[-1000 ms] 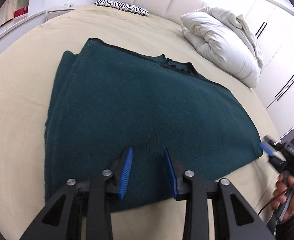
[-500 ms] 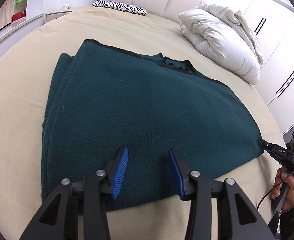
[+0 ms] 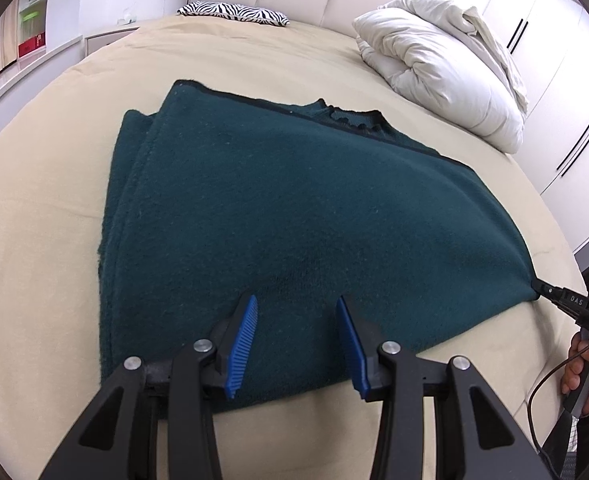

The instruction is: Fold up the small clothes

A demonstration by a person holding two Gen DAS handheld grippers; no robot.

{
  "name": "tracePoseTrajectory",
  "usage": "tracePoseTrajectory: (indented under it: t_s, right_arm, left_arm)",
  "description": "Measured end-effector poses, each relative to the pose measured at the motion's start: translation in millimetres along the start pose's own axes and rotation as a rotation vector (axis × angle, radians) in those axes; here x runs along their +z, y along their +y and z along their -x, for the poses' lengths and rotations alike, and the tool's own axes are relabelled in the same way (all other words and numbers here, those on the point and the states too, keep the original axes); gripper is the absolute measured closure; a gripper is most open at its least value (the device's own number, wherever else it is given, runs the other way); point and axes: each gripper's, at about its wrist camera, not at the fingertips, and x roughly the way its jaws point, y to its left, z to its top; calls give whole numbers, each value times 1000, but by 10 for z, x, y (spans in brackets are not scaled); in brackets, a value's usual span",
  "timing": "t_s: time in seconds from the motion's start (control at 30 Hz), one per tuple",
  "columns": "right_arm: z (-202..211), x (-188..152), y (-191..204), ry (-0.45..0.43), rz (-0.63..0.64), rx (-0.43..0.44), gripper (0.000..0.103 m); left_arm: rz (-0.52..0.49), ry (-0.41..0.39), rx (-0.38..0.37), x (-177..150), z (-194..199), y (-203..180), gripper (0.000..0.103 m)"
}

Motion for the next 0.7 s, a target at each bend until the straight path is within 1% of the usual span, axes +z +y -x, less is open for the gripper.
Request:
tracePoseTrajectory:
  t_s: [0.1, 0.2, 0.27, 0.3, 0.4, 0.43, 0.5, 0.53, 0.57, 0.63, 0.7]
  right_arm:
    - [-40, -74, -81, 13, -23, 13, 99]
    - [-89, -52, -163, 6, -72, 75, 98]
    - [-110, -26, -185, 7, -82, 85, 98]
    - [-126, -20, -179, 10, -76, 90, 95]
    - [-140, -21, -174, 28, -71, 83, 93]
    - [-115, -13, -181, 29, -80, 78, 90]
    - [1, 13, -185, -2, -99, 37, 71]
    - [84, 31, -179, -40, -107, 21, 70]
    - [172, 58, -150, -84, -104, 29, 70]
    - [239, 122, -50, -116, -76, 53, 70]
    - [235, 199, 96, -123, -34, 58, 70]
  left_arm:
    - [-9, 7, 11, 2, -25, -12, 59]
    - [-12, 14, 16, 9, -39, -18, 58]
    - [-6, 15, 10, 2, -44, 0, 59]
    - [-4, 15, 7, 1, -43, 8, 59]
    - [9, 12, -4, 6, -12, 24, 59]
    - [20, 10, -14, 12, 6, 35, 59]
    - [37, 7, -27, 33, 32, 52, 59]
    - [42, 6, -28, 44, 36, 54, 59]
    - [43, 5, -27, 55, 36, 54, 59]
    - [41, 8, -19, 68, 28, 49, 59]
    - [43, 5, -25, 77, 45, 37, 59]
